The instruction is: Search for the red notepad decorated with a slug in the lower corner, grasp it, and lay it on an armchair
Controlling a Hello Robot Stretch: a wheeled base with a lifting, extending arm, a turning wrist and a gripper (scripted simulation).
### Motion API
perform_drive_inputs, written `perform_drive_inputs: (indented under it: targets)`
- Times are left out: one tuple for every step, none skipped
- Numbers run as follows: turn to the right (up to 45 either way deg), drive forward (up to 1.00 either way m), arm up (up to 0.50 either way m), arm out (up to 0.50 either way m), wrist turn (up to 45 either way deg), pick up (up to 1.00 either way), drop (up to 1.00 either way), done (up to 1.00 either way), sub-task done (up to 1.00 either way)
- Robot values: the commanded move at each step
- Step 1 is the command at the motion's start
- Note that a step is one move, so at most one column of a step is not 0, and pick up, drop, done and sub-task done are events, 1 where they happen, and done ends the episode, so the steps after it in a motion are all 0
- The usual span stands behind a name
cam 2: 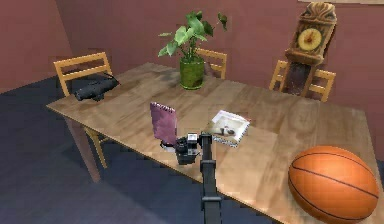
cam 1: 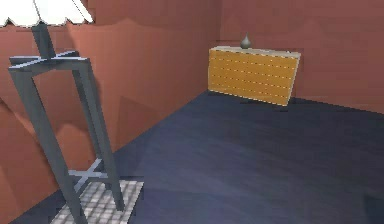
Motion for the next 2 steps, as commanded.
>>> perform_drive_inputs:
  targets:
    - [0.0,0.0,0.1,0.0,0.0,0.0,0.0,0.0,0.0]
    - [0.0,0.0,0.22,0.0,0.0,0.0,0.0,0.0,0.0]
